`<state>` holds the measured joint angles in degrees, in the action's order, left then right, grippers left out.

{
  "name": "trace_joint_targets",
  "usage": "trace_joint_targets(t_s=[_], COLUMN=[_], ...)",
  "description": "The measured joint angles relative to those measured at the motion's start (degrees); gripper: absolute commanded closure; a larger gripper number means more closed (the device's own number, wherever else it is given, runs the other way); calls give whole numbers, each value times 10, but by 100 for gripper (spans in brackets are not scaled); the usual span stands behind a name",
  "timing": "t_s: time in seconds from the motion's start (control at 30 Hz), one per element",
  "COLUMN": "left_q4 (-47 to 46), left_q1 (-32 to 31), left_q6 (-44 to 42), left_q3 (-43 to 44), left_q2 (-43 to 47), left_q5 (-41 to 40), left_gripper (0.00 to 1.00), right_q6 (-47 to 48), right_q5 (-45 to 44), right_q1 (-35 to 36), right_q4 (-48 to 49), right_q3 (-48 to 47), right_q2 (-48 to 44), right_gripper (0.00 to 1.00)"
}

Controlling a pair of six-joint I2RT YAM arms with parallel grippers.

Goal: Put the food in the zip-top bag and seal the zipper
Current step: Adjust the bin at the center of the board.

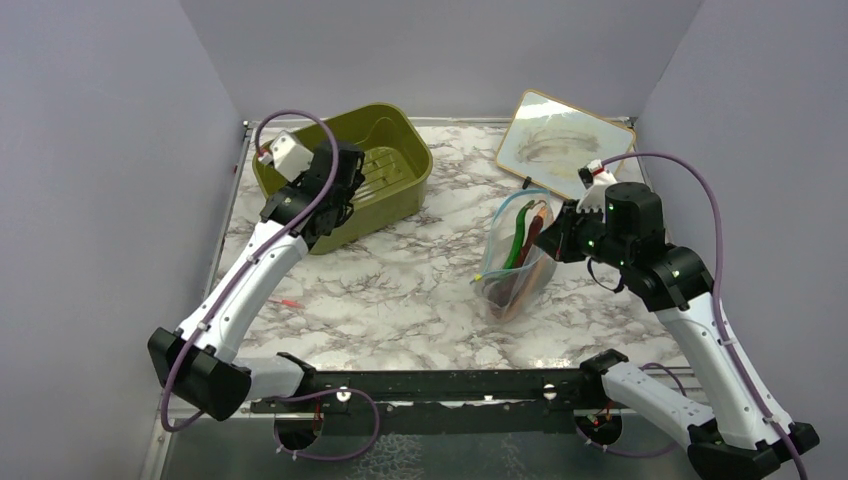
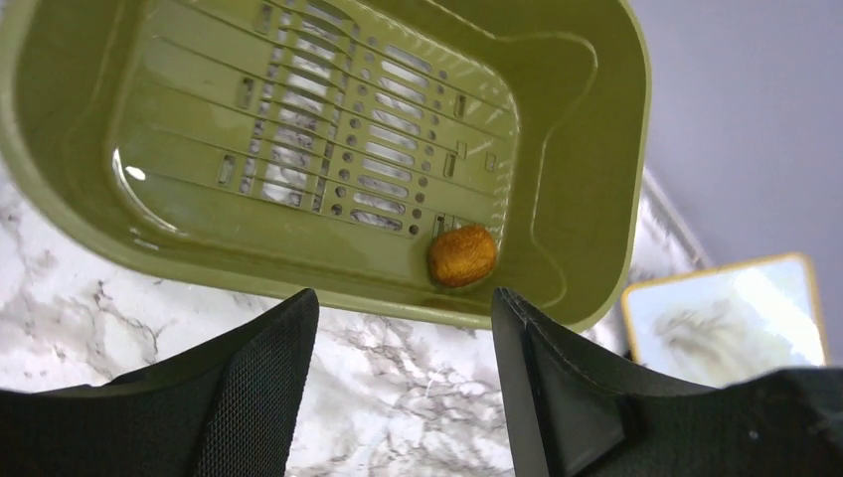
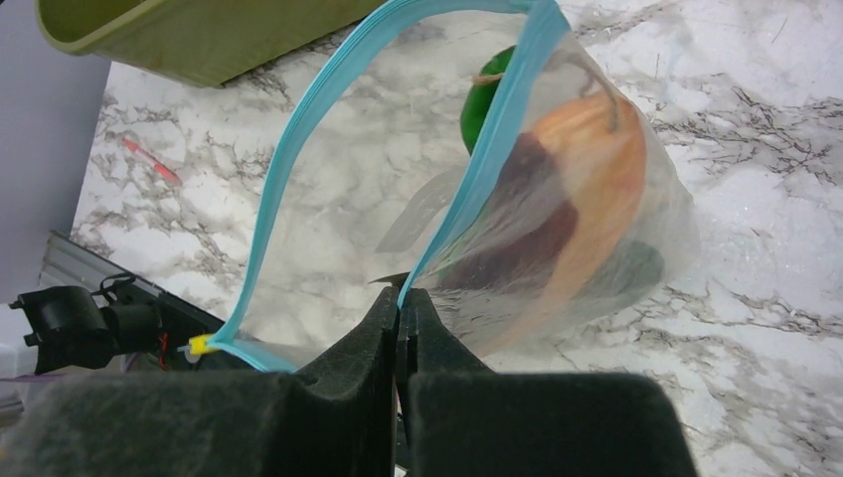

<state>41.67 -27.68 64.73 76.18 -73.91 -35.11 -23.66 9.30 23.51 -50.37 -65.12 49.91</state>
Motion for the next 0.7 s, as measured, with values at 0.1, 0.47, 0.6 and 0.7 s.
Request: trace_joint_targets(t_s=[0.1, 0.47, 0.6, 0.7], left_q4=[41, 115, 106, 88], left_q1=[12, 55, 78, 89], left_q6=[78, 260, 283, 289], left_q3=[0, -54, -71, -81], left_q2=[18, 19, 12, 2], left_q5=[-10, 5, 24, 36], left_gripper=[32, 30, 28, 29], right_q6=[0, 0, 0, 0], right_q5=[2, 14, 16, 17], right_q1=[0, 0, 0, 0], right_q4=[2, 7, 7, 7], right_q3=[1, 6, 6, 6], right_q2=[0, -1, -1, -1], right_gripper=[99, 99, 99, 99])
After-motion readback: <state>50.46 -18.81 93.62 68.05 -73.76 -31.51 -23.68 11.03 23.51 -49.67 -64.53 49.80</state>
